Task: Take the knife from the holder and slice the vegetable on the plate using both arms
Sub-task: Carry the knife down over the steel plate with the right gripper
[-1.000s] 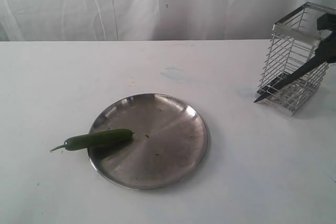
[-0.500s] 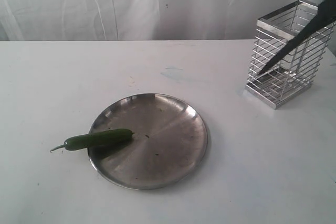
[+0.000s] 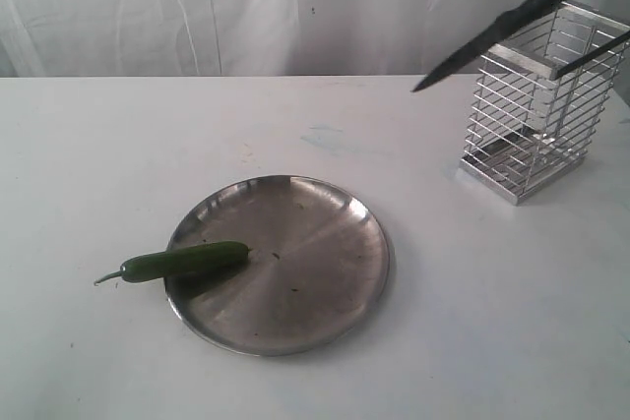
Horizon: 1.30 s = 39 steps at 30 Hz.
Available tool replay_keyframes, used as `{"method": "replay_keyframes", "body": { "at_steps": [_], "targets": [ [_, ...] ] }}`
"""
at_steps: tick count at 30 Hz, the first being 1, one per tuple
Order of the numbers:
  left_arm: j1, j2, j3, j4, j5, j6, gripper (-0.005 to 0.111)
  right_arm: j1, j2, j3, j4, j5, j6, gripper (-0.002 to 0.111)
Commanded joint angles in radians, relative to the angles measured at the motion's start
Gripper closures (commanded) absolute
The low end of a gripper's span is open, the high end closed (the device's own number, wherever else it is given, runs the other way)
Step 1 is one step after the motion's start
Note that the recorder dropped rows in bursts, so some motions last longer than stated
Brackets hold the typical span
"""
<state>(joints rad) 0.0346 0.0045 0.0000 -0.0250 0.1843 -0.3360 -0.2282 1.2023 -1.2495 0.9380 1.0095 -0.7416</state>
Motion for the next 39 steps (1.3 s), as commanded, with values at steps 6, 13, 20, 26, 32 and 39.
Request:
{"method": "replay_keyframes", "body": {
  "at_steps": [6,13,20,26,32,39],
  "targets": [
    [-0.008,-0.005,0.000,0.004,0.003,0.001,0.107,0.000,0.014,0.357,0.535,0.045,-0.319,0.108],
    [-0.008,-0.005,0.000,0.004,0.003,0.001,0.107,0.000,0.015,0.623,0.785,0.074,-0.529,0.108],
    [-0.008,-0.005,0.000,0.004,0.003,0.001,0.107,0.000,0.074,0.773,0.806,0.120,-0.669,0.108],
    [-0.008,-0.005,0.000,0.004,0.003,0.001,0.107,0.002,0.154,0.808,0.806,0.212,-0.915,0.108],
    [-0.008,-0.005,0.000,0.004,0.003,0.001,0.107,0.038,0.174,0.808,0.806,0.212,-1.043,0.108],
    [-0.008,-0.005,0.000,0.004,0.003,0.001,0.107,0.101,0.174,0.808,0.806,0.212,-1.141,0.108]
  ]
}}
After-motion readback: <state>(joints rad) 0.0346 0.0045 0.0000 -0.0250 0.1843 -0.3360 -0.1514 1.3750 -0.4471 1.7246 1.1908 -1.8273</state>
